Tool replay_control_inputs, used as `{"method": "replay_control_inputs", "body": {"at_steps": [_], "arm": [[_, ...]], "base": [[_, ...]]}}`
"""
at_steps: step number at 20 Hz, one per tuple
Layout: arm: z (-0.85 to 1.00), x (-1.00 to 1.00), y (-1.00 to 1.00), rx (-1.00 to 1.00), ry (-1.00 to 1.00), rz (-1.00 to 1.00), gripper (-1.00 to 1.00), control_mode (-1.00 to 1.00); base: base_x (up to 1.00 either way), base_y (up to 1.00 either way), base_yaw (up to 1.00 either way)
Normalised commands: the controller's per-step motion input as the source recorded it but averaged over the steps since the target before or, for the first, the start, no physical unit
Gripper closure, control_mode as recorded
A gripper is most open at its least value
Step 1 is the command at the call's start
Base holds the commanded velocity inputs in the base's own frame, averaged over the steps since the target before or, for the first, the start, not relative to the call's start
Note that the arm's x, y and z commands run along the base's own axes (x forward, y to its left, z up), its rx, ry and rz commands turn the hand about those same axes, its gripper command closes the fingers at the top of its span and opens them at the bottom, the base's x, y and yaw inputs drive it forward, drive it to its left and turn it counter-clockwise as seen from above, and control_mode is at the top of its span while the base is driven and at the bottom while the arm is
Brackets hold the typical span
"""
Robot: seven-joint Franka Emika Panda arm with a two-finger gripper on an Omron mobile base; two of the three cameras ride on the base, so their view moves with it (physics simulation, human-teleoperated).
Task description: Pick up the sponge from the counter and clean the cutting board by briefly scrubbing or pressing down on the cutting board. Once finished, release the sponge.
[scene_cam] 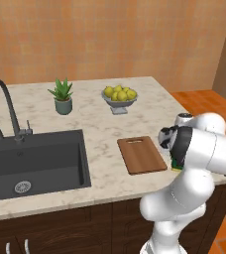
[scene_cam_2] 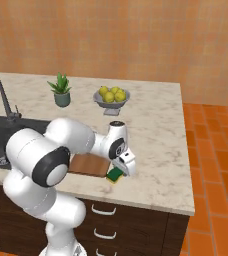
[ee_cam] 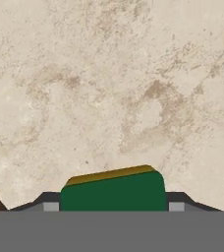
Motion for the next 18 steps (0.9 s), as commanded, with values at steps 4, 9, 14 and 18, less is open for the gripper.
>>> {"method": "replay_control_inputs", "body": {"at_steps": [4,9,14,18], "arm": [[0.88,-0.25,0.07,0.07,0.00,0.00,1.00,-1.00],[0.61,-0.01,0.84,0.03,-0.01,0.01,1.00,-1.00],[0.08,0.10,1.00,0.00,0.00,0.06,1.00,-1.00],[0.00,0.01,1.00,0.00,0.01,0.11,1.00,-1.00]], "base": [[0.00,0.00,0.00],[0.00,0.00,0.00],[0.00,0.00,0.00],[0.00,0.00,0.00]]}}
